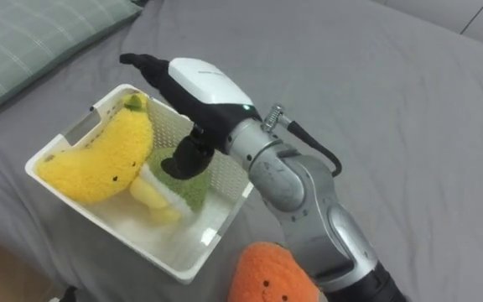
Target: Collect toys from the bed
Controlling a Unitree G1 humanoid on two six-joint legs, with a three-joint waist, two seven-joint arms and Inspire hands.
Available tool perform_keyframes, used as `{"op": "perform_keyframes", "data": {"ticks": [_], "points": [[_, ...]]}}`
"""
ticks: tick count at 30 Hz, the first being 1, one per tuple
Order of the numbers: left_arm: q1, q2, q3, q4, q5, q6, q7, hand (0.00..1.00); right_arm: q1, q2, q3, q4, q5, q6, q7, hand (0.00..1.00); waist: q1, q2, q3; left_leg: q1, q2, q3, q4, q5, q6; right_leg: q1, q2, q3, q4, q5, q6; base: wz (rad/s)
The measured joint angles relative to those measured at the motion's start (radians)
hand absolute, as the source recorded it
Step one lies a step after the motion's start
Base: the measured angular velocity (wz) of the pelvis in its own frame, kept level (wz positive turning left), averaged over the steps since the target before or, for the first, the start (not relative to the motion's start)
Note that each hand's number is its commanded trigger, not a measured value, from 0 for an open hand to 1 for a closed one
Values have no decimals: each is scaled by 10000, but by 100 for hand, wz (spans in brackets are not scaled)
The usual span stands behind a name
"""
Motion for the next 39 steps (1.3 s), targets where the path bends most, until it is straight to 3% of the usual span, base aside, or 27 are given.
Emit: {"op": "perform_keyframes", "data": {"ticks": [4, 8, 14, 15, 19, 26, 28, 29, 35, 39], "points": [[105, -21, 40, 31, 2, -3, 271, 0, 487, -188, -623, -13, 25, -76, -258, 0, -268, 71, -9, 38, 6, 40, 1, -1, 0, 25, 9, 95, -1, 0, 0, -2], [325, -54, 44, 79, -1, -4, 381, 0, 1375, -244, -1250, 122, 8, -102, -877, 0, -545, 209, -147, 166, 13, 176, -1, -2, 0, 89, 10, 224, 18, 1, -1, -9], [396, -140, 241, 100, 5, -7, 619, 0, 1961, -386, -1914, 697, 226, -171, -1344, 0, -983, 350, -100, 198, 53, 492, -2, -7, -1, 47, 42, 566, 28, 6, -10, -16], [485, -143, 242, 8, 12, -9, 614, 0, 2250, -381, -2077, 727, 409, -178, -1388, 0, -1106, 310, -149, 199, 50, 492, -2, -10, 3, 51, 40, 567, 29, 6, -9, 0], [602, -119, 282, -10, 15, -8, 624, 0, 3039, -340, -2345, 919, 717, -210, -1600, 0, -1434, 332, -144, 277, 54, 610, -25, -14, 9, 59, 50, 701, 52, 7, -8, -8], [722, -133, 355, -68, 3, 42, 628, 0, 3590, -295, -2604, 1975, 661, -267, -1805, 0, -1670, 356, -137, 351, 80, 801, -44, -31, 22, 32, 63, 858, 69, 18, -3, -7], [724, -143, 351, -68, 5, 157, 628, 0, 3637, -294, -2604, 2370, 629, -310, -1830, 0, -1702, 366, -167, 357, 81, 800, -42, -45, 30, 53, 64, 852, 68, 17, -3, 0], [726, -157, 344, -68, -2, 189, 628, 0, 3687, -296, -2603, 2677, 696, -262, -1823, 0, -1700, 363, -221, 378, 81, 800, -39, -50, 34, 59, 61, 850, 68, 18, -2, 0], [727, -327, 303, -70, -47, 188, 679, 0, 3788, -206, -2554, 3695, 745, -207, -1756, 0, -1681, 481, -173, 362, 69, 807, -24, -76, 49, 70, 72, 936, 58, 36, 24, -2], [731, -382, 280, -70, -37, 186, 708, 0, 3800, 83, -2537, 4524, 466, -190, -1513, 0, -1618, 502, -158, 337, 77, 847, -31, -125, 53, 50, 100, 1034, 53, 37, 28, -4]]}}
